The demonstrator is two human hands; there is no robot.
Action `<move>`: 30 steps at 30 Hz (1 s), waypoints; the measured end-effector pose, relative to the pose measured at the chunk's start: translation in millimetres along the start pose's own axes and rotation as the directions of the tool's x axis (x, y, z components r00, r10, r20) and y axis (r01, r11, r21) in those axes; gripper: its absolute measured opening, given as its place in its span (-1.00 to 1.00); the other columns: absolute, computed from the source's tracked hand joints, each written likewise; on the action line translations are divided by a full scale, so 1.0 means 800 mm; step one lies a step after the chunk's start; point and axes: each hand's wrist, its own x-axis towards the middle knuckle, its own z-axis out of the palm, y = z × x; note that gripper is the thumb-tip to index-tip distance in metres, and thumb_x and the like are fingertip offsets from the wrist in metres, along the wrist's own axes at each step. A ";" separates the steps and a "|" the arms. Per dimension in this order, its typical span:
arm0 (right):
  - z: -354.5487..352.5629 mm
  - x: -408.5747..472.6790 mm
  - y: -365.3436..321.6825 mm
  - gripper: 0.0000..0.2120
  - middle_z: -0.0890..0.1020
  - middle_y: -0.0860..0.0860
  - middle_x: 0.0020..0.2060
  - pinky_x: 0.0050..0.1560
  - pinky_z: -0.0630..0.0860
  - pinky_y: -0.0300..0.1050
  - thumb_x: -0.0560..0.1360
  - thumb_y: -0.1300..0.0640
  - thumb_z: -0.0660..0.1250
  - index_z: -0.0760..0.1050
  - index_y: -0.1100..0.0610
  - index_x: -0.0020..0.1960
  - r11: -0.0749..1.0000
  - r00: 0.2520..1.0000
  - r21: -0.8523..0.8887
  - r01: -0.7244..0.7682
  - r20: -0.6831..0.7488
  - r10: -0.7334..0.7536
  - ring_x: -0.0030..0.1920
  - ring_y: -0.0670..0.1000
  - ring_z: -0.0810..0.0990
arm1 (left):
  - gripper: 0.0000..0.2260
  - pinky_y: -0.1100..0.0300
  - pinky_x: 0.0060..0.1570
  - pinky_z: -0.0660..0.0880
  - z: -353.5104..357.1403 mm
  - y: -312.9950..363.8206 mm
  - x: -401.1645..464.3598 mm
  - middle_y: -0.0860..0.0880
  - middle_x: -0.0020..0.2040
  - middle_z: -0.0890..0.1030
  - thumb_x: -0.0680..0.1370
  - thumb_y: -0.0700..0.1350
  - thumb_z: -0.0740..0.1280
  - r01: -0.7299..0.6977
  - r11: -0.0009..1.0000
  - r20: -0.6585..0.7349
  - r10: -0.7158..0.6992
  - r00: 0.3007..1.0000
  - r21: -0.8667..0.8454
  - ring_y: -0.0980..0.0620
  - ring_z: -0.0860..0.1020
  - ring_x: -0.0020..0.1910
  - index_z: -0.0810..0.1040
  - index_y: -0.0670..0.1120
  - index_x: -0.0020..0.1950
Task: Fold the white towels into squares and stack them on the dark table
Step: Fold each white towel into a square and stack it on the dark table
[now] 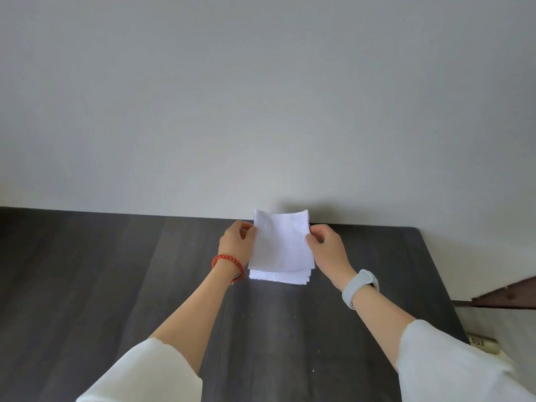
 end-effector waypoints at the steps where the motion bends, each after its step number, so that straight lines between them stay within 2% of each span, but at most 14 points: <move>1: 0.003 0.010 0.005 -0.90 0.52 -0.05 -0.17 -0.21 0.40 -0.19 0.53 0.23 0.16 0.44 0.12 -0.02 1.000 1.000 -0.001 -0.004 0.006 0.004 -0.19 -0.05 0.47 | -0.87 0.34 -0.31 0.36 0.005 -0.003 0.009 0.01 -0.12 0.54 0.56 -0.11 0.19 0.006 1.000 -0.006 -0.006 1.000 0.013 0.07 0.47 -0.21 0.50 -0.08 0.03; 4: 0.011 0.030 0.022 -0.90 0.54 -0.01 -0.16 -0.16 0.50 0.01 0.53 0.22 0.16 0.44 0.13 -0.02 0.999 0.999 -0.001 -0.032 0.030 0.032 -0.16 0.04 0.51 | -0.83 0.27 -0.29 0.38 0.016 -0.014 0.032 -0.01 -0.10 0.54 0.56 -0.11 0.19 0.028 0.999 -0.023 -0.027 0.999 0.039 0.06 0.47 -0.21 0.51 -0.11 0.07; 6: 0.016 0.035 0.032 -0.90 0.54 0.01 -0.15 -0.11 0.53 0.05 0.53 0.22 0.16 0.44 0.13 -0.01 0.999 0.998 -0.020 -0.048 0.043 0.049 -0.13 0.06 0.53 | -0.82 0.23 -0.18 0.39 0.023 -0.024 0.043 -0.01 -0.09 0.54 0.57 -0.10 0.19 0.042 0.998 -0.027 -0.040 0.999 0.049 0.03 0.48 -0.18 0.51 -0.11 0.09; 13: 0.021 0.044 0.058 -0.90 0.48 -0.08 -0.14 -0.10 0.44 -0.16 0.56 0.20 0.16 0.40 0.11 0.05 0.995 0.997 -0.091 -0.040 0.059 0.046 -0.07 -0.03 0.49 | -0.81 0.21 -0.19 0.36 0.043 -0.046 0.053 0.02 -0.12 0.51 0.58 -0.11 0.17 0.049 0.986 -0.043 -0.043 0.998 0.161 0.05 0.46 -0.20 0.50 -0.12 0.12; 15: 0.023 0.044 0.060 -0.82 0.47 -0.07 -0.08 -0.02 0.46 -0.11 0.55 0.18 0.18 0.39 0.13 0.14 0.989 0.998 -0.145 -0.033 0.052 0.041 0.00 -0.01 0.50 | -0.80 0.19 -0.20 0.38 0.044 -0.046 0.053 0.01 -0.11 0.52 0.59 -0.10 0.17 0.054 0.975 -0.042 -0.046 0.998 0.216 0.03 0.46 -0.20 0.48 -0.12 0.13; 17: 0.024 0.039 0.061 -0.72 0.45 -0.05 0.01 0.02 0.47 -0.05 0.53 0.17 0.21 0.34 0.12 0.24 0.967 1.000 -0.254 0.000 -0.012 -0.003 0.05 0.01 0.49 | -0.81 0.13 -0.10 0.45 0.046 -0.048 0.051 -0.03 -0.02 0.54 0.58 -0.09 0.18 0.049 0.956 -0.062 -0.033 0.998 0.288 0.00 0.48 -0.15 0.46 -0.11 0.15; 19: 0.025 0.034 0.062 -0.61 0.44 0.02 0.14 0.05 0.45 -0.02 0.49 0.22 0.24 0.32 0.13 0.30 0.876 0.963 -0.448 0.179 -0.102 -0.249 0.15 0.06 0.46 | -0.77 0.05 0.07 0.43 0.048 -0.055 0.046 -0.07 0.12 0.50 0.56 -0.11 0.21 -0.028 0.916 -0.107 0.077 0.991 0.401 -0.06 0.50 -0.02 0.44 -0.11 0.21; 21: 0.027 0.037 0.066 -0.59 0.45 0.08 0.23 0.10 0.43 0.04 0.46 0.22 0.19 0.34 0.16 0.31 0.639 0.863 -0.678 0.365 -0.011 -0.505 0.22 0.10 0.44 | -0.70 -0.01 0.12 0.38 0.052 -0.062 0.044 -0.10 0.23 0.47 0.54 -0.16 0.21 -0.225 0.789 -0.104 0.342 0.934 0.572 -0.12 0.48 0.16 0.44 -0.13 0.27; 22: 0.028 0.041 0.067 -0.58 0.44 0.09 0.27 0.16 0.40 0.08 0.47 0.16 0.12 0.35 0.17 0.32 0.527 0.842 -0.751 0.398 0.070 -0.535 0.27 0.10 0.41 | -0.66 -0.04 0.13 0.39 0.052 -0.063 0.044 -0.12 0.27 0.47 0.53 -0.15 0.17 -0.318 0.688 -0.059 0.464 0.884 0.652 -0.14 0.46 0.23 0.43 -0.13 0.29; 23: 0.029 0.045 0.068 -0.55 0.44 0.10 0.31 0.23 0.35 0.14 0.47 0.10 0.05 0.36 0.18 0.33 0.446 0.849 -0.800 0.401 0.141 -0.510 0.32 0.10 0.39 | -0.60 -0.09 0.17 0.38 0.052 -0.062 0.044 -0.12 0.34 0.42 0.53 -0.10 0.08 -0.368 0.581 0.028 0.510 0.860 0.726 -0.14 0.41 0.31 0.39 -0.13 0.34; 25: 0.034 0.050 0.072 -0.49 0.44 0.10 0.33 0.28 0.34 0.23 0.47 0.02 -0.02 0.42 0.21 0.31 0.373 0.898 -0.855 0.362 0.213 -0.384 0.35 0.08 0.39 | -0.50 -0.16 0.37 0.12 0.052 -0.059 0.042 -0.06 0.52 0.11 0.58 0.02 -0.13 -0.391 0.436 0.237 0.366 0.900 0.811 -0.08 0.07 0.50 0.10 -0.10 0.50; 27: 0.036 0.052 0.077 -0.45 0.44 0.10 0.34 0.23 0.37 0.28 0.48 -0.02 -0.05 0.45 0.21 0.30 0.353 0.933 -0.876 0.329 0.243 -0.266 0.35 0.08 0.40 | -0.51 -0.17 0.42 -0.16 0.055 -0.063 0.042 0.05 0.53 -0.17 0.62 0.08 -0.18 -0.355 0.433 0.319 0.156 0.935 0.828 -0.04 -0.22 0.50 -0.16 -0.04 0.52; 28: 0.035 0.052 0.076 -0.42 0.39 0.09 0.38 0.26 0.33 0.28 0.48 -0.04 -0.11 0.41 0.19 0.33 0.343 0.937 -0.879 0.331 0.264 -0.228 0.39 0.09 0.34 | -0.50 -0.19 0.40 -0.21 0.055 -0.061 0.041 0.07 0.53 -0.22 0.62 0.09 -0.17 -0.340 0.431 0.329 0.101 0.939 0.836 -0.05 -0.27 0.49 -0.21 -0.03 0.51; 30: 0.031 0.053 0.073 -0.31 0.11 0.08 0.50 0.40 0.08 0.25 0.45 -0.09 -0.32 0.15 0.15 0.47 0.348 0.918 -0.851 0.392 0.336 -0.212 0.50 0.10 0.05 | -0.50 -0.21 0.40 -0.22 0.052 -0.054 0.039 0.07 0.52 -0.24 0.62 0.11 -0.16 -0.326 0.437 0.322 0.084 0.943 0.839 -0.07 -0.29 0.48 -0.24 0.00 0.51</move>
